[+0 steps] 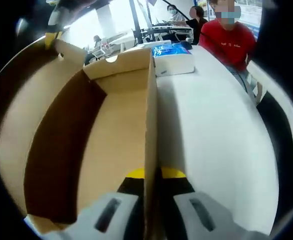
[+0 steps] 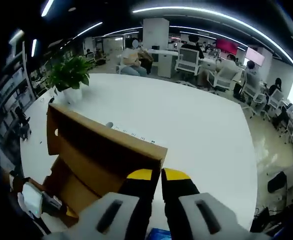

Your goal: Operate the shoe box by opening the lid, removing the specified soft item, and placing it in the target area until the item is outside and the box remains undamaged.

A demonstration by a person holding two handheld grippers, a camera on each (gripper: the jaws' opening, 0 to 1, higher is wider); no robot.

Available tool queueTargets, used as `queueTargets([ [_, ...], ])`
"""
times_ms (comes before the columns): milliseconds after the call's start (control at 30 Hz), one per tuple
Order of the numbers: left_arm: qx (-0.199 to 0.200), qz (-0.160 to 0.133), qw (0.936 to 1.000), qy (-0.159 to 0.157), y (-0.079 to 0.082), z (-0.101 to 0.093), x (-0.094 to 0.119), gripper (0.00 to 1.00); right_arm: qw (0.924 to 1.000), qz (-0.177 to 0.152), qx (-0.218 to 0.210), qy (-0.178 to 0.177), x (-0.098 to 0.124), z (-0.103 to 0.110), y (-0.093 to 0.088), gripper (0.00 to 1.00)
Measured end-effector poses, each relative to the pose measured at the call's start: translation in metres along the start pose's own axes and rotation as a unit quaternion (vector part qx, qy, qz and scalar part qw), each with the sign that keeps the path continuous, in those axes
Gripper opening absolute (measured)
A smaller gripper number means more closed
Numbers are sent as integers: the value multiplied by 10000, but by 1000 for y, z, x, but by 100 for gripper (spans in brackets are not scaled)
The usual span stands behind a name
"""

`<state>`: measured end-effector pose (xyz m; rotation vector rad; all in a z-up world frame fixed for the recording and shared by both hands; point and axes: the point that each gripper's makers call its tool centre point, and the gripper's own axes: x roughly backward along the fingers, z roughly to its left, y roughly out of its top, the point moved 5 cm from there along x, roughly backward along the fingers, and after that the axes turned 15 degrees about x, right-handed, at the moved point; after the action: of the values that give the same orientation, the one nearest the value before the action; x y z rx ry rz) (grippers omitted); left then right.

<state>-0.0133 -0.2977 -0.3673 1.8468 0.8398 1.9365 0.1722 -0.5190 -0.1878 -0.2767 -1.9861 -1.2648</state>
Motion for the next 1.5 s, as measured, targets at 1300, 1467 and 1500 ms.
queueTargets([
  [1300,46,-4,10000,25,-1,1,-2,3,9990,-385,-213,-98,42,19,-22,3],
  [1467,35,-5,10000,16,-2,1,-2,3,9989,-416,-174,-107,42,22,-24,3],
  [1500,44,-6,10000,15,-3,3,-3,3,9989,-430,-162,-111,43,23,-25,3],
])
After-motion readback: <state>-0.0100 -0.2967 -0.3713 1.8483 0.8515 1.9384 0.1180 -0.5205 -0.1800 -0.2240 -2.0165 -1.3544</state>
